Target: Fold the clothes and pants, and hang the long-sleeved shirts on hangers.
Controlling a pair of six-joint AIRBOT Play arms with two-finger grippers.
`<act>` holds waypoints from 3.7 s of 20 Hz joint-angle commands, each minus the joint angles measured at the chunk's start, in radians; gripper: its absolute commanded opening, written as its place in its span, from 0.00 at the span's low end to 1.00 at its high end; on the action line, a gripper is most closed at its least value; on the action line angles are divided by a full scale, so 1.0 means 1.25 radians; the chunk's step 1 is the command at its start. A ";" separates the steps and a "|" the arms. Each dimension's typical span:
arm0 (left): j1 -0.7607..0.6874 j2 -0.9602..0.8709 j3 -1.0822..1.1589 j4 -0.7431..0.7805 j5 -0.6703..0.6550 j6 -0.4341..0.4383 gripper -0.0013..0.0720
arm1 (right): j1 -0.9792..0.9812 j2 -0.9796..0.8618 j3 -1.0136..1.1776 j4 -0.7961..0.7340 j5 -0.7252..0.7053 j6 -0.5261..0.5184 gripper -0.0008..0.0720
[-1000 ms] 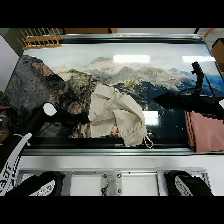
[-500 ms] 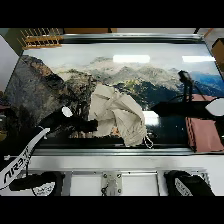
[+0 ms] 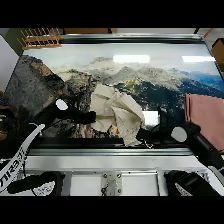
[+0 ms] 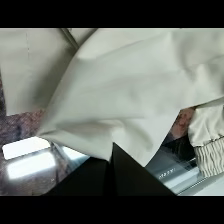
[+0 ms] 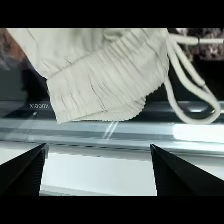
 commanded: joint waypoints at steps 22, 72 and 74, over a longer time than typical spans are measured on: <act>0.088 0.133 0.081 0.057 -0.059 0.008 0.02 | 0.057 -0.055 0.002 0.138 -0.373 -0.092 0.04; 0.084 0.412 0.065 0.472 -0.103 -0.072 0.02 | -0.002 -0.536 0.515 0.139 -0.094 -0.640 0.04; -0.031 0.427 0.065 0.475 -0.095 -0.074 0.02 | -0.100 -0.477 0.515 0.023 -0.056 -0.600 0.04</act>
